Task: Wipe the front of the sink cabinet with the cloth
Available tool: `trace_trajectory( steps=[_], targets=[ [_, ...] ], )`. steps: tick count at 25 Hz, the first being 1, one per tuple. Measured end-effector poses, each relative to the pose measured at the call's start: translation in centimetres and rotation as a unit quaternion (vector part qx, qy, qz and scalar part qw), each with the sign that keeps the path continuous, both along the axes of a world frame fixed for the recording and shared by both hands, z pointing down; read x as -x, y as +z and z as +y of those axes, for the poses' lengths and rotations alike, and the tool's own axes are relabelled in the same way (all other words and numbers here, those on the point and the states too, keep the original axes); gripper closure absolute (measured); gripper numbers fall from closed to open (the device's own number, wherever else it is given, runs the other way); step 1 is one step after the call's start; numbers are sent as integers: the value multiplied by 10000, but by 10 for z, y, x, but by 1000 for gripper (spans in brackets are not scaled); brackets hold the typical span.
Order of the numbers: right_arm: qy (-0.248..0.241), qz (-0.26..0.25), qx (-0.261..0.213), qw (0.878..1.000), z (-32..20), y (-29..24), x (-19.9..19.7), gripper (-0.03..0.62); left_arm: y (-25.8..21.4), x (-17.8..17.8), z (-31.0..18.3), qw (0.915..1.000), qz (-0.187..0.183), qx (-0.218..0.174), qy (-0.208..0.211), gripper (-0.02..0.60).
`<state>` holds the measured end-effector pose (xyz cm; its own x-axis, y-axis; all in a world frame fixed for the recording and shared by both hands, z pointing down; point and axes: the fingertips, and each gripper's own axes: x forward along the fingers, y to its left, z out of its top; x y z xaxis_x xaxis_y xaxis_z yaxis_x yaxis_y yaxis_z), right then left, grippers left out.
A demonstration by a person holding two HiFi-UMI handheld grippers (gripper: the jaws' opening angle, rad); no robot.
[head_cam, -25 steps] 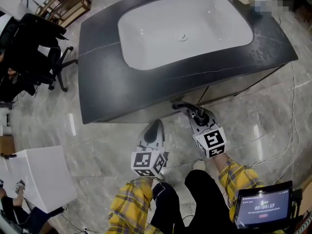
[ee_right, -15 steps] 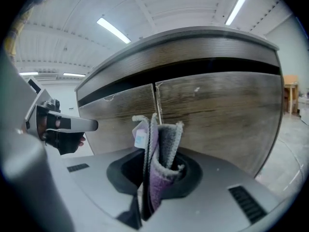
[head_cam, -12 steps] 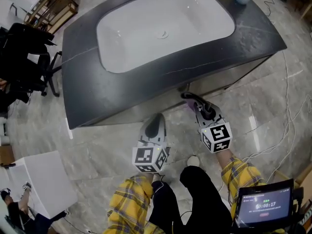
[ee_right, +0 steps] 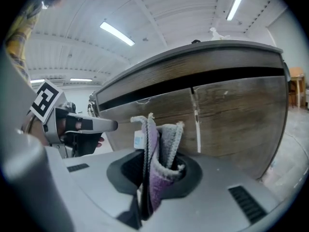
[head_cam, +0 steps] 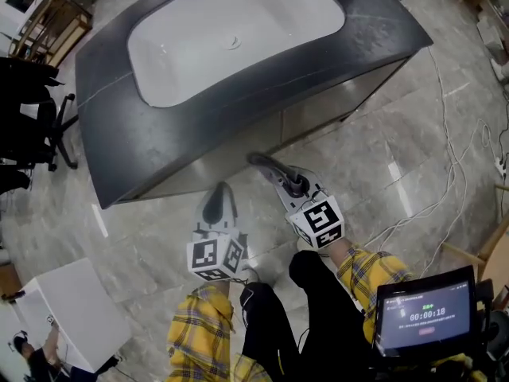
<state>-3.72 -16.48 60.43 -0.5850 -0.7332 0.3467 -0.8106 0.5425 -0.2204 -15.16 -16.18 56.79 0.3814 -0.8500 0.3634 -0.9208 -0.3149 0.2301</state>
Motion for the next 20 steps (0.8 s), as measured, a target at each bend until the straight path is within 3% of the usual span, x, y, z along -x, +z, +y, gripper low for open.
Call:
trace_trajectory(
  steps=[4,11,20],
  targets=[
    [-390,-87,70,9992,19,-1,41,551,-1,32,16,9996,-98,97,-252,574],
    [-1029,-129,95,9946,44,9,145,551,5,138,53,9940,-144,162,-1072,574],
    [-1404,9,162,9900,51,31,221,551,28,219,82,9894,-170,326,-1404,574]
  ],
)
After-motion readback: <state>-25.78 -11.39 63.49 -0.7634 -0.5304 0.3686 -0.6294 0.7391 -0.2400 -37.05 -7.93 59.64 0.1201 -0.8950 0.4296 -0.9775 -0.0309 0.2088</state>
